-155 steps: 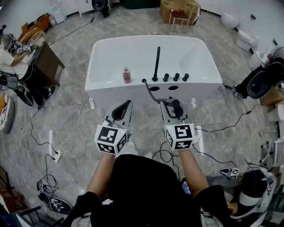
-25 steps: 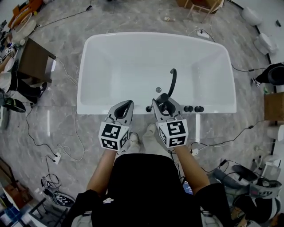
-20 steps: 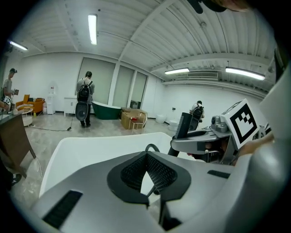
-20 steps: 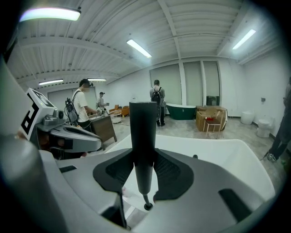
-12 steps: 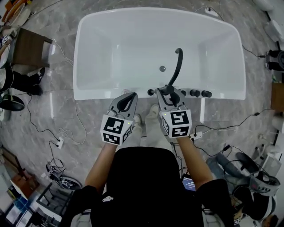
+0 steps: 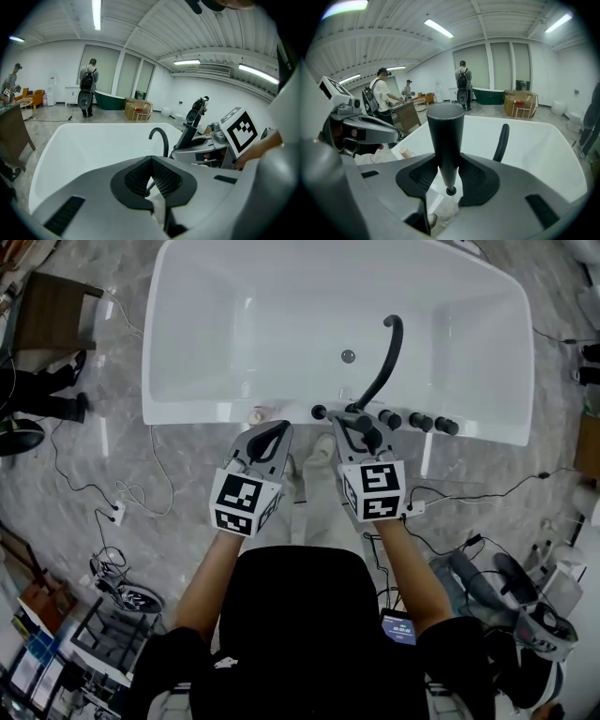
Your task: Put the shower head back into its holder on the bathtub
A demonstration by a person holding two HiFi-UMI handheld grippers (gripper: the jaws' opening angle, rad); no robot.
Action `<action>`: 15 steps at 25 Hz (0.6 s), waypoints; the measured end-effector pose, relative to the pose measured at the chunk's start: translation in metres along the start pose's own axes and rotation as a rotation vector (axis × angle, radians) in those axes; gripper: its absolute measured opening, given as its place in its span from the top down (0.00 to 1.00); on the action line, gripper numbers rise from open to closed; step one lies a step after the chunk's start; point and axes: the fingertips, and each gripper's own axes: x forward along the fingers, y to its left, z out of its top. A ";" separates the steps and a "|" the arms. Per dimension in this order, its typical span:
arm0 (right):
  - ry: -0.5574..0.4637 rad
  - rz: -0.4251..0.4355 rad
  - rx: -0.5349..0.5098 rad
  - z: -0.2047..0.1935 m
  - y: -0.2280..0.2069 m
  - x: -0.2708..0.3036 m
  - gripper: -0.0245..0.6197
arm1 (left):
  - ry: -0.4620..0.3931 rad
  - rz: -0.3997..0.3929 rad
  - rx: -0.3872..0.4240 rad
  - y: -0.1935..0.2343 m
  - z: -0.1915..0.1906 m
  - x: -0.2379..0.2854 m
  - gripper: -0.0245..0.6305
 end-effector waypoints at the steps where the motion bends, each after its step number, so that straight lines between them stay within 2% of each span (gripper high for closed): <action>1: 0.008 0.003 0.000 -0.004 0.000 0.003 0.74 | 0.002 0.003 -0.004 0.002 -0.003 0.001 0.94; 15: 0.108 0.031 -0.037 -0.061 0.005 0.050 0.74 | 0.054 0.039 -0.046 0.016 -0.051 0.014 0.94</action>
